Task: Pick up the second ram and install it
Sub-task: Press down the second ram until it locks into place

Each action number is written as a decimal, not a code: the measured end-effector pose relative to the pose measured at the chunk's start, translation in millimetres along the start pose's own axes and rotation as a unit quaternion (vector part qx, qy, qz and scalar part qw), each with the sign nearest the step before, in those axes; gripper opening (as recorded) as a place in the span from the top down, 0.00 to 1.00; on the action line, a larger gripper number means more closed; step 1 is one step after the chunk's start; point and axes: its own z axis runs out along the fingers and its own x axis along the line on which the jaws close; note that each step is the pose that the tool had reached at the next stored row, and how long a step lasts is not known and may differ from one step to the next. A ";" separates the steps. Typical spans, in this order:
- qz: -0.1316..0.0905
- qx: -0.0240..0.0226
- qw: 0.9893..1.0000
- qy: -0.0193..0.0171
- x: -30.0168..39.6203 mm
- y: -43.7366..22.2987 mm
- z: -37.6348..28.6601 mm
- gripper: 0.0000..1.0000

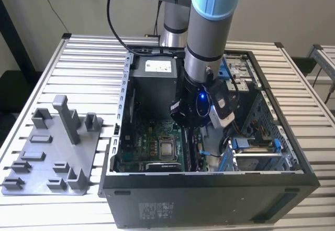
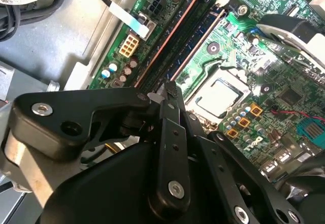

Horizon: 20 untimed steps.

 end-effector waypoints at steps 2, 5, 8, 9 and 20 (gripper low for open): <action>0.000 0.000 1.000 0.000 0.0 0.0 0.0 0.89; 0.000 0.000 1.000 0.000 0.0 0.0 0.0 0.89; -0.012 0.000 1.000 0.000 0.0 0.0 0.0 0.89; -0.021 0.000 1.000 0.000 0.0 0.0 0.0 0.89; -0.121 -0.002 0.993 0.000 0.0 0.0 0.0 0.89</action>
